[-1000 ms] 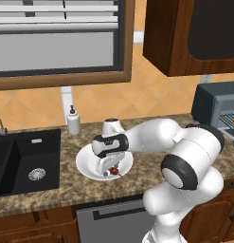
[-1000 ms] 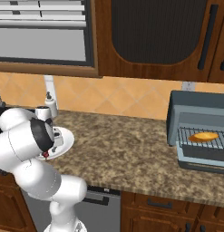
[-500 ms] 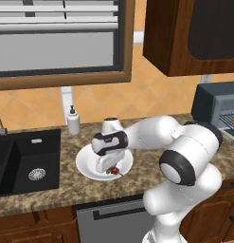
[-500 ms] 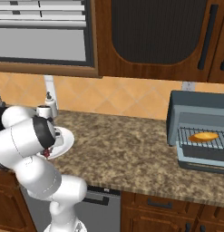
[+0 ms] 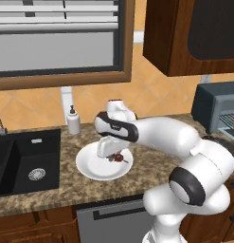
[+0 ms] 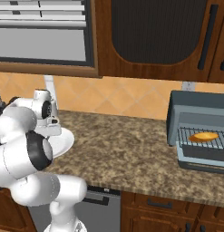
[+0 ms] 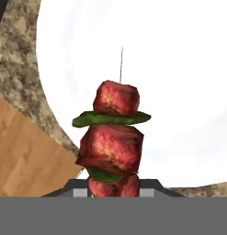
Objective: Pick up the kebab skewer and baguette bread, and place them inside the toaster oven. Close the toaster oven door and start by setting the timer.
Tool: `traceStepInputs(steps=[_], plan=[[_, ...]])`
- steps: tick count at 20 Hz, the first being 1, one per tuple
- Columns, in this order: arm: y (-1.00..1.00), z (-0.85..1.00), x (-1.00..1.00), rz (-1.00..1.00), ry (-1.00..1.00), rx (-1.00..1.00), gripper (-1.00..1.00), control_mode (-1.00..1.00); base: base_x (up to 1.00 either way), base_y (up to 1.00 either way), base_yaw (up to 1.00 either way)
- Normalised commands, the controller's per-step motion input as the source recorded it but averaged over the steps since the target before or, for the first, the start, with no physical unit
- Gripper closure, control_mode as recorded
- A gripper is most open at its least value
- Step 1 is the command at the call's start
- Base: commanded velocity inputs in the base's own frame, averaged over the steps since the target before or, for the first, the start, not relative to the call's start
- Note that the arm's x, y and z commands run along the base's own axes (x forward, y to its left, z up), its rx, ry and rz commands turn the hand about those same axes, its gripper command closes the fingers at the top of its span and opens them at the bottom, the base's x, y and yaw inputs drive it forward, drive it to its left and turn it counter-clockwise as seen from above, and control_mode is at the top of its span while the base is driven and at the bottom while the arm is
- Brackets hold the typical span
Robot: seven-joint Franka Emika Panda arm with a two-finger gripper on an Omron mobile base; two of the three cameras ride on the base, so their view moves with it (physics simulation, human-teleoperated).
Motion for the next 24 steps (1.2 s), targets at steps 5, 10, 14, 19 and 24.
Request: traceStepInputs(steps=[5,10,14,19,24], plan=[[-0.34,0.94,-0.43,-0.23,0.04,0.02,1.00,-1.00,0.00,0.00,0.00],[-0.64,0.54,-0.05,-0.31,0.02,0.00,1.00,-1.00,0.00,0.00,0.00],[-0.87,0.38,0.00,-0.47,0.14,0.00,1.00,-1.00,0.00,0.00,0.00],[-0.89,0.22,0.00,-0.64,0.16,0.00,1.00,-1.00,0.00,0.00,0.00],[-0.92,0.13,0.00,-0.71,0.15,0.00,1.00,-1.00,0.00,0.00,0.00]])
